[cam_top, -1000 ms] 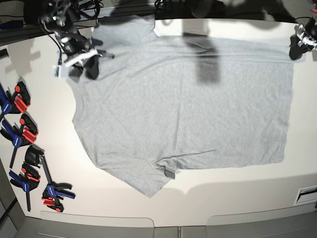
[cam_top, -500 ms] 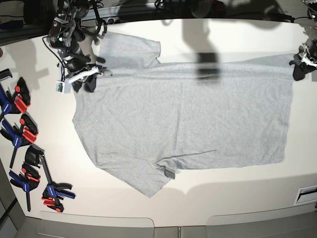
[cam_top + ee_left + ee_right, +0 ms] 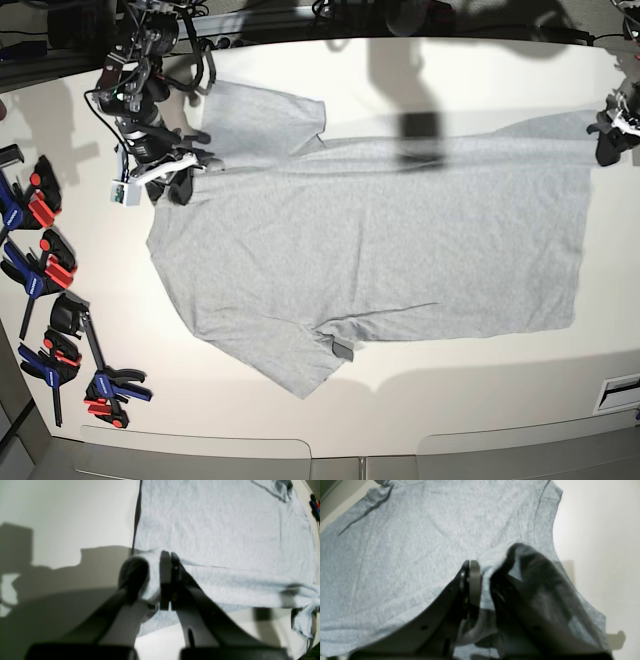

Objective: Fold the T-shirt properly
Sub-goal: 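Open the right gripper and release the shoulder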

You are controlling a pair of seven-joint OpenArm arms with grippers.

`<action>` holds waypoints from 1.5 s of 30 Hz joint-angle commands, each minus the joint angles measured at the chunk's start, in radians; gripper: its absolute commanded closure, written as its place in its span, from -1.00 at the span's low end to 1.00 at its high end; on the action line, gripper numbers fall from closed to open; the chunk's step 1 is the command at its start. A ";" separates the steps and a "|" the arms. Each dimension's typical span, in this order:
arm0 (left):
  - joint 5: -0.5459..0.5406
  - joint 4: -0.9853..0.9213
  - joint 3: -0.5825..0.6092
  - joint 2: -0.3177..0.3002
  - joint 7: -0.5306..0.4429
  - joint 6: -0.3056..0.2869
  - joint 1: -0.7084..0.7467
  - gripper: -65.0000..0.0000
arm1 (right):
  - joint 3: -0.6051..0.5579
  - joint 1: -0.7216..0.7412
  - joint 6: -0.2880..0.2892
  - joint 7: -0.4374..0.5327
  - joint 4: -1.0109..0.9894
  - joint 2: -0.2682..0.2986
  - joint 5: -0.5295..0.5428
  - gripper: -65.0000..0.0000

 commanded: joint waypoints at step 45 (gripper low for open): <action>0.049 0.159 -0.143 -0.126 0.026 -0.045 0.109 0.55 | 0.127 -0.331 0.022 -0.145 0.386 -0.074 0.034 0.19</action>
